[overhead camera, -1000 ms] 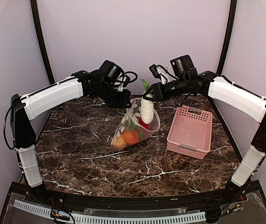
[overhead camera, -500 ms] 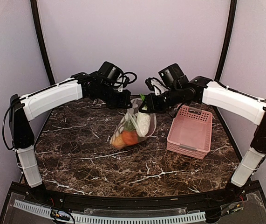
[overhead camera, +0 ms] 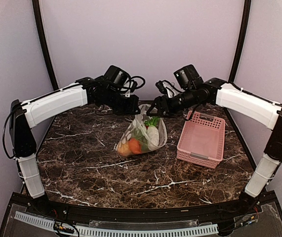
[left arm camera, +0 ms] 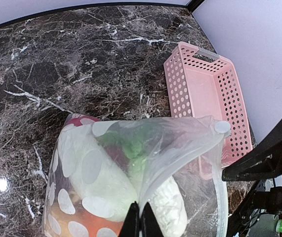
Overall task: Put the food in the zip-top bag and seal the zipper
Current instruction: Place the fake vegetable in the zipper food storage bag, then pass from the left arm to the right
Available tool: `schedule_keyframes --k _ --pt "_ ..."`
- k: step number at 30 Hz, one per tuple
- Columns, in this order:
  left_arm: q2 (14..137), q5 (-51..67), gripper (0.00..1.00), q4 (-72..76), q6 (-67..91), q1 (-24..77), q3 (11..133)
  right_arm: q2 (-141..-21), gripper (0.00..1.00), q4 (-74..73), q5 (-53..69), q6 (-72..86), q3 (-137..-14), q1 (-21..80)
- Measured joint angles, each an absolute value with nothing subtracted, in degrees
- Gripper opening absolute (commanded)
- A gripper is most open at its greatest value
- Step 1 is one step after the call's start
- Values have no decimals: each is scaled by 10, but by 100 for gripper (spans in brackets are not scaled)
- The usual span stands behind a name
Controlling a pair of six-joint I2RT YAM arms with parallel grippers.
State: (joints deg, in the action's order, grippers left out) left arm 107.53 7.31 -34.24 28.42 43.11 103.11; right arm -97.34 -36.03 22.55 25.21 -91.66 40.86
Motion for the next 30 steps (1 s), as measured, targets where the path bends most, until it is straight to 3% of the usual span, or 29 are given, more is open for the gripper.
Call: schedule_keyframes --k 7,13,20,30 --pt "1075 84 1 -337 271 429 1028 -971 71 -349 368 145 -931 330" --pt "1071 114 1 -321 244 429 1018 -955 67 -338 414 -55 -945 246" --pt "1066 155 1 -314 205 429 1015 -931 67 -344 430 -319 -891 236" --pt "1048 260 1 -332 112 426 1015 -973 66 -420 496 -472 -890 227"
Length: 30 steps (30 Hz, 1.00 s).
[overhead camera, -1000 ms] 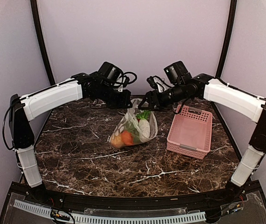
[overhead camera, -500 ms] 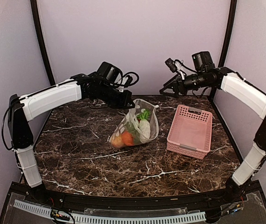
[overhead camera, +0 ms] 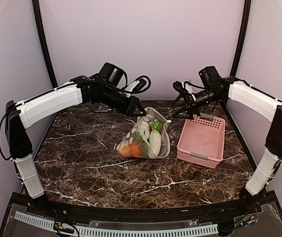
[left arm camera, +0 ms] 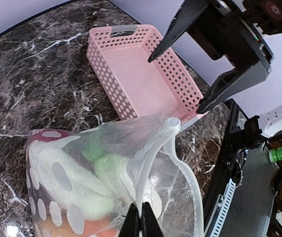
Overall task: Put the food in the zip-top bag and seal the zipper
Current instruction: Pass from the left arm to the right
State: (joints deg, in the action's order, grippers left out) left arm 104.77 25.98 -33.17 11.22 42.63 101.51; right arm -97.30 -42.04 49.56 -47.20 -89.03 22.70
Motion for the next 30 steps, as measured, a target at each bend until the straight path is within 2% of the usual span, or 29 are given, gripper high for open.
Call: schedule_keyframes --k 8,17,22,26,30 --pt "1033 335 1 -336 62 426 1013 -932 67 -488 537 -539 -867 230" --pt "1048 332 1 -335 57 422 1009 -916 63 -493 548 -546 -779 260" --pt "1060 317 1 -320 64 413 998 -905 52 -475 527 -520 -750 289" --pt "1063 315 1 -305 71 410 985 -891 37 -419 488 -464 -730 304" --pt "1065 312 1 -296 76 410 984 -890 17 -371 451 -417 -721 308"
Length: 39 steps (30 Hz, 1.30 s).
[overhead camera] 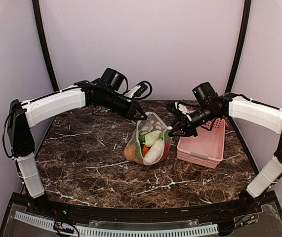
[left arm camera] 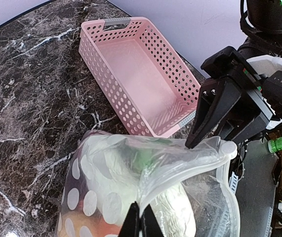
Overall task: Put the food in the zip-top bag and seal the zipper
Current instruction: Pass from the left arm to the right, then adjust the zipper food storage bag.
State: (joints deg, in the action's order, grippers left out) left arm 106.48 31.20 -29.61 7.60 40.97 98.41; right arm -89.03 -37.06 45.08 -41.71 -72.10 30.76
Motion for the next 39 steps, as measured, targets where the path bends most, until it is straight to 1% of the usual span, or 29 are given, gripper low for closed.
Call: schedule_keyframes --k 3,4,5,6,7,8,9,12,13,14,15,19,22,25,33,39 --pt "1065 308 3 -294 77 409 984 -890 4 -343 429 -389 -719 308" --pt "1065 307 7 -293 77 409 984 -890 0 -335 422 -381 -719 308" --pt "1065 305 13 -293 77 409 984 -890 0 -329 419 -378 -719 308" --pt "1065 303 30 -293 77 408 984 -890 0 -325 415 -369 -719 308" --pt "1065 300 37 -293 78 407 984 -890 0 -323 412 -364 -719 307" --pt "1065 297 48 -294 75 407 984 -889 0 -323 411 -364 -720 307" --pt "1065 293 53 -299 78 406 985 -889 0 -328 411 -363 -722 307" --pt "1061 270 59 -316 69 407 993 -889 0 -359 413 -368 -744 307" --pt "1053 258 67 -314 65 408 987 -888 0 -372 415 -371 -754 307" --pt "1037 246 70 -304 58 409 970 -886 0 -382 416 -375 -762 307" --pt "1001 225 73 -276 51 413 924 -881 0 -390 416 -378 -768 307" --pt "795 170 74 -184 20 436 714 -869 0 -412 415 -388 -770 307" --pt "666 151 73 -118 5 451 611 -872 0 -422 416 -387 -770 306" --pt "608 138 73 -78 -1 455 551 -877 0 -427 417 -384 -770 303" --pt "617 110 70 -56 -38 478 475 -882 0 -438 420 -369 -771 287" --pt "685 126 68 -8 -83 479 481 -896 0 -438 425 -354 -783 283"
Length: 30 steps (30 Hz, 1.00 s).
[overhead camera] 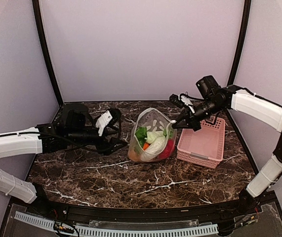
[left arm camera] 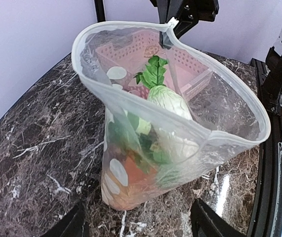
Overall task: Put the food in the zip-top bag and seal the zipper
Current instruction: Adjust the zipper food storage bag.
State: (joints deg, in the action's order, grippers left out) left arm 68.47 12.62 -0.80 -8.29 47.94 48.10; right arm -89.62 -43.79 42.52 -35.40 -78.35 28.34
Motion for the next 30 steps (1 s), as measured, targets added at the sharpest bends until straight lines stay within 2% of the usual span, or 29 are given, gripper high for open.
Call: schedule_keyframes --k 12,19,26,30 --pt "774 171 65 68 -133 494 528 -923 0 -438 438 -330 -798 280" --pt "776 154 49 86 -147 530 531 -926 0 -438 444 -322 -799 276" --pt "786 123 49 97 -154 540 539 -931 0 -438 453 -316 -800 273" --pt "805 117 52 97 -160 540 546 -936 0 -438 460 -309 -805 270"
